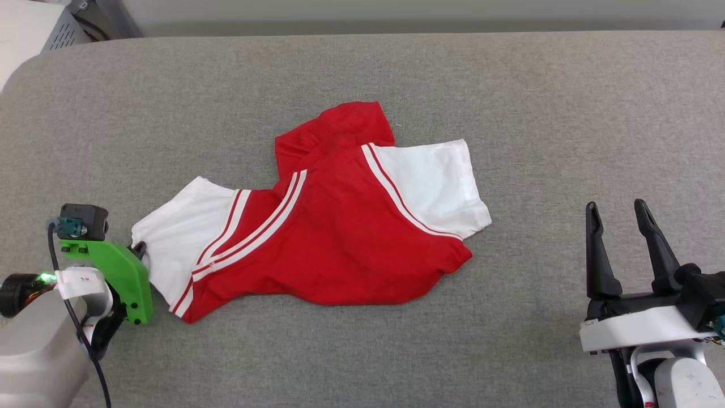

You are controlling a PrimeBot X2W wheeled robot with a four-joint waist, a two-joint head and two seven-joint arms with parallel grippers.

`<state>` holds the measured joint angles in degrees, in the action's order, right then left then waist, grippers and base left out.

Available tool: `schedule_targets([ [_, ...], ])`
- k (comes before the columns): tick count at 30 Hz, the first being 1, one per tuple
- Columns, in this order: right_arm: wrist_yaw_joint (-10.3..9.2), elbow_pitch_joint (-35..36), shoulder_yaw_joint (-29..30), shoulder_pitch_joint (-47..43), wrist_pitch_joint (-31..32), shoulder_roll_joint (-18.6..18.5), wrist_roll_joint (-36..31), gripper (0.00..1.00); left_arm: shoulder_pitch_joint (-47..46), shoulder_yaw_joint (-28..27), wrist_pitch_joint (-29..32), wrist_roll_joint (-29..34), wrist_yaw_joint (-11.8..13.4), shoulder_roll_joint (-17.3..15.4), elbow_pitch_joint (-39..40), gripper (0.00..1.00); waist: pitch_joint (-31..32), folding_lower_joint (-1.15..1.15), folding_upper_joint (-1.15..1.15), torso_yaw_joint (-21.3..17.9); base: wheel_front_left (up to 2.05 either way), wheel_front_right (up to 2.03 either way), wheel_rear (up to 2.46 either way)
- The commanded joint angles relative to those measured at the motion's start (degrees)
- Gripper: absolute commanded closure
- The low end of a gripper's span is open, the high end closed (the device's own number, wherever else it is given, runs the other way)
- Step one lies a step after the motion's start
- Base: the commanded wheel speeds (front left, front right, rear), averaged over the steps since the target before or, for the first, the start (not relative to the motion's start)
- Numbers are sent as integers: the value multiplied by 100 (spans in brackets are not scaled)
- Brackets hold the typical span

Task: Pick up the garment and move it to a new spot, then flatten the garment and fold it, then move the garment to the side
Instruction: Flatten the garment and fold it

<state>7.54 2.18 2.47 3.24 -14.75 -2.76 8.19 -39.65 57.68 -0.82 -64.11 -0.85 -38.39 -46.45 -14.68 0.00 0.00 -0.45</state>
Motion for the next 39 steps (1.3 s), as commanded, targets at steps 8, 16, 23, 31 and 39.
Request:
schedule_targets([
  [8,-5,131,102,-3,-25,-134,-218,0,73,-25,-1247,352,161,465,-461,0,322,0,0,162,0,0,0],
  [16,-5,353,94,861,-25,-1009,-125,0,720,-1601,-1416,2254,1331,687,1862,0,598,0,0,575,0,0,0],
  [23,-5,-582,-822,1870,100,-2159,523,0,1932,-2812,-1417,3454,1643,1236,3324,0,564,0,0,878,0,0,0],
  [31,-5,-1125,-2713,3203,2464,-3352,2193,0,2653,-3807,-1417,4319,1501,2020,3886,0,304,0,0,1193,0,0,0],
  [39,-5,-1496,-4179,4190,5182,-3907,3675,0,2816,-4398,-1418,4938,1099,2620,3985,0,-96,0,0,1504,0,0,0],
])
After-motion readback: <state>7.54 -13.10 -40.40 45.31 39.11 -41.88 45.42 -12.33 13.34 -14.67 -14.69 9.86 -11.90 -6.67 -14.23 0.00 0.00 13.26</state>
